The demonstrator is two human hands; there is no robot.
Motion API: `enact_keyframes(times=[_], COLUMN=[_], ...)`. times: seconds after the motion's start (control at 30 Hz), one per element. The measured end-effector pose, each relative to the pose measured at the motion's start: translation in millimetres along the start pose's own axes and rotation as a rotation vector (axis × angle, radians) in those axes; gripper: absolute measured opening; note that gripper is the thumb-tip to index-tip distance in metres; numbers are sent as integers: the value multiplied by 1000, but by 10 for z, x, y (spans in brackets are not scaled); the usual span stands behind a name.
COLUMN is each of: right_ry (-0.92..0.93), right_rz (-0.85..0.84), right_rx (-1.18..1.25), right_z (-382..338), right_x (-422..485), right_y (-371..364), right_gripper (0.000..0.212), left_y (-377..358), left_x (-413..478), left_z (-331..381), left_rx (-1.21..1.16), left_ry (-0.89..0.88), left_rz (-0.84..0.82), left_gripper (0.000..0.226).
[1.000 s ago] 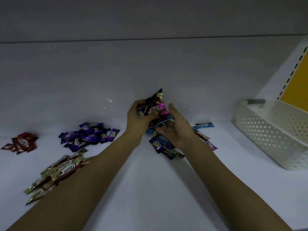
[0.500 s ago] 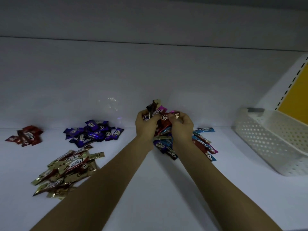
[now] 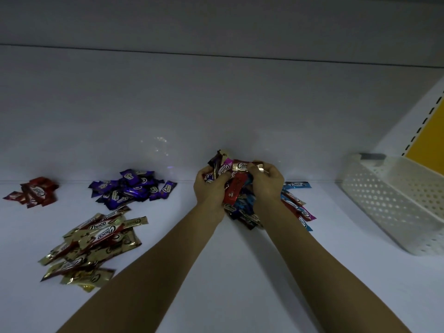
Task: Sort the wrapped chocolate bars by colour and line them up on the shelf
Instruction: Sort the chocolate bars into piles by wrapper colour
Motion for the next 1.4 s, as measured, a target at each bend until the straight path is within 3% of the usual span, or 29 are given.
enact_keyframes(times=[0.17, 0.43, 0.8, 1.03, 1.27, 1.4], right_ry=[-60, -36, -138, -132, -141, -152], right_rz=[24, 2, -14, 44, -40, -208], right_rx=[100, 119, 164, 172, 197, 156], right_z=[-15, -2, 105, 67, 52, 147], right_x=[27, -33, -109, -125, -193, -351], right_y=[34, 34, -341, -91, -388, -946], right_gripper=[7, 8, 21, 22, 13, 16], left_y=[87, 53, 97, 137, 398, 842], left_x=[20, 47, -51, -109, -140, -232], left_z=[-30, -4, 135, 173, 512, 954], left_rx=[-114, -60, -209, -163, -134, -11], left_ry=[67, 25, 22, 10, -95, -237], left_rz=[43, 13, 46, 34, 48, 101], left_gripper=[36, 33, 36, 34, 33, 32])
Point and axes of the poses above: each hand's wrist, its own x-axis towards the middle knuckle, its own y-axis out of the back of the hand, z = x × y, the point moved 8 cm from there along x, towards the middle knuckle, and after that the axes turned 7 degrees about -z, right-handed, at the moved point
